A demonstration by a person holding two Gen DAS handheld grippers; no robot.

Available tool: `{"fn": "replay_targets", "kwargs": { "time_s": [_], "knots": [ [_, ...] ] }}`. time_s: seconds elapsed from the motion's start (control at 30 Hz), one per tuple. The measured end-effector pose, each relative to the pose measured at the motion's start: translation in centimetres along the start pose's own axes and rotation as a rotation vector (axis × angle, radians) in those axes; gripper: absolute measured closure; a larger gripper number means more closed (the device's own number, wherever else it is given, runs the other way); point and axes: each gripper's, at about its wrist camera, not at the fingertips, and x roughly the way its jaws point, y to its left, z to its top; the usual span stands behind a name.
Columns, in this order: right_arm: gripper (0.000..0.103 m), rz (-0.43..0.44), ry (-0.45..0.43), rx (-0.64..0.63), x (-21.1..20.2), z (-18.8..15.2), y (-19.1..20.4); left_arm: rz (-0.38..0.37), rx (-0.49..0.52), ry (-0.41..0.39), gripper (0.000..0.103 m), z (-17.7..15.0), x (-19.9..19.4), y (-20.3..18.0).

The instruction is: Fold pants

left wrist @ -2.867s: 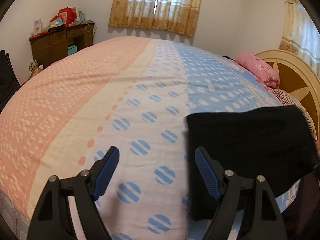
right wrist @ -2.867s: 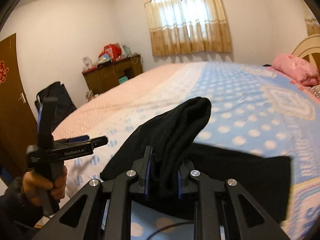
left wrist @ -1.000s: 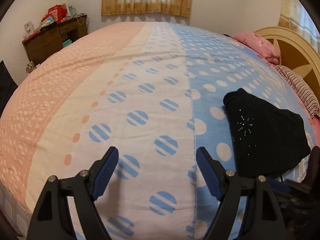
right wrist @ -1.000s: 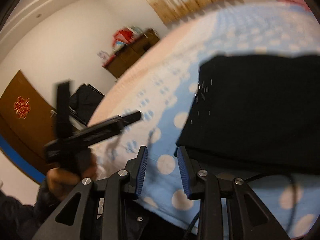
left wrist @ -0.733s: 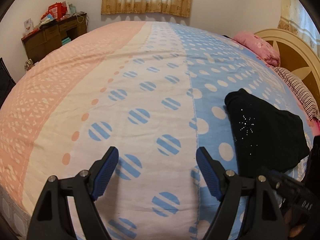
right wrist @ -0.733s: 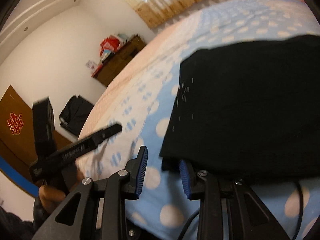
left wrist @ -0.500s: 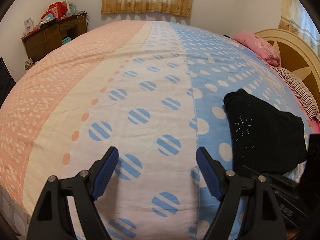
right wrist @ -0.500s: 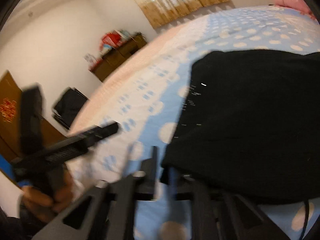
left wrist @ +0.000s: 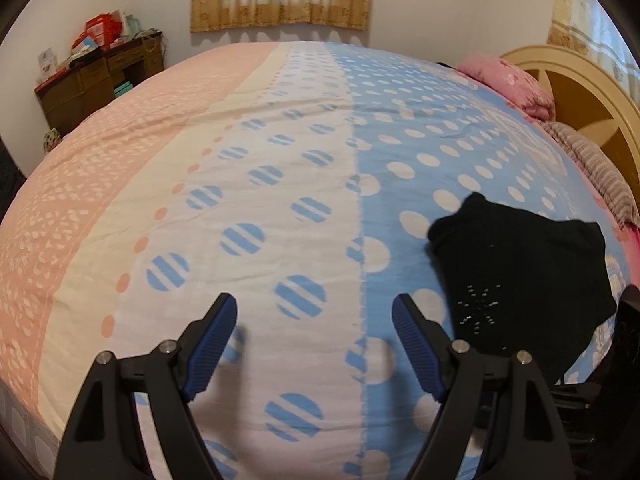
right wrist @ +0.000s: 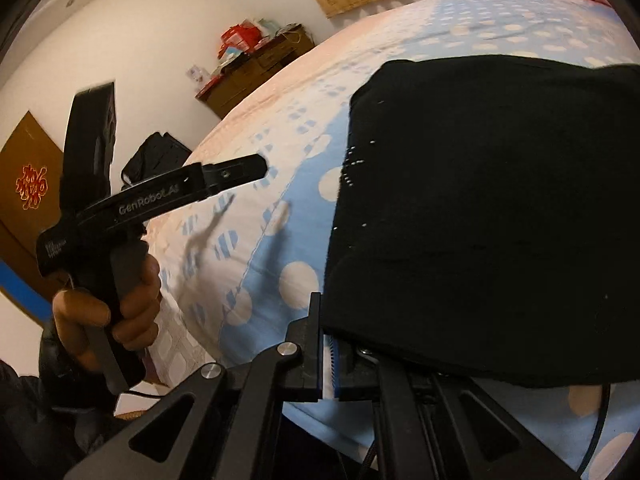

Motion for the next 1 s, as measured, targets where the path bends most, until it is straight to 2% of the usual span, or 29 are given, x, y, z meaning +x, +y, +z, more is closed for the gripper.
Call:
{"fn": "replay_targets", "kwargs": {
  "time_s": [0.2,0.27,0.37,0.4,0.47,0.53,0.57,0.7,0.73,0.77,0.83,0.93,1.0],
  "knots": [
    [0.099,-0.034,0.063,-0.062,-1.6,-1.6,0.6,-0.013,0.018,-0.023,0.021,0.7,-0.5,-0.9],
    [0.099,-0.039,0.041,-0.058,-3.4,-1.7,0.7,-0.027,0.035,-0.030,0.021,1.0,-0.5,-1.7],
    [0.099,0.010,0.005,-0.089,-7.3,-1.6,1.3,-0.043,0.068,-0.044,0.021,1.7,-0.5,-3.2],
    [0.099,-0.005,-0.027,-0.117,-9.1,-1.3,1.5,-0.049,0.074,-0.052,0.021,1.9,-0.5,-3.7],
    [0.099,-0.118,-0.125,-0.154,-12.3,-0.3,1.2,-0.072,0.078,-0.068,0.021,2.5,-0.5,-5.0],
    [0.099,-0.283,-0.216,-0.122,-14.9,0.6,-0.7,-0.080,0.075,-0.068,0.018,2.7,0.0,-6.2],
    [0.099,-0.363,-0.236,-0.090,-15.4,0.9,-2.0,-0.079,0.078,-0.060,0.018,2.6,0.3,-6.8],
    [0.099,-0.607,-0.180,0.045,-15.1,0.6,-8.0,-0.025,0.143,-0.029,0.018,1.3,2.0,-9.2],
    [0.099,-0.639,-0.164,0.093,-15.2,0.1,-10.0,-0.005,0.151,-0.019,0.015,0.8,2.7,-9.5],
    [0.099,-0.604,-0.170,0.143,-14.9,-0.2,-11.7,0.000,0.147,-0.007,0.014,0.5,3.2,-9.5],
    [0.099,-0.558,-0.255,0.176,-15.8,-0.1,-12.5,0.000,0.126,0.008,0.013,0.1,3.6,-9.5],
    [0.099,-0.575,-0.342,0.212,-17.6,0.4,-12.2,0.019,0.117,-0.002,0.011,0.5,2.8,-9.2],
    [0.099,-0.564,-0.403,0.191,-18.7,1.1,-11.7,0.041,0.103,-0.047,0.010,0.8,1.6,-9.2]
  ]
}}
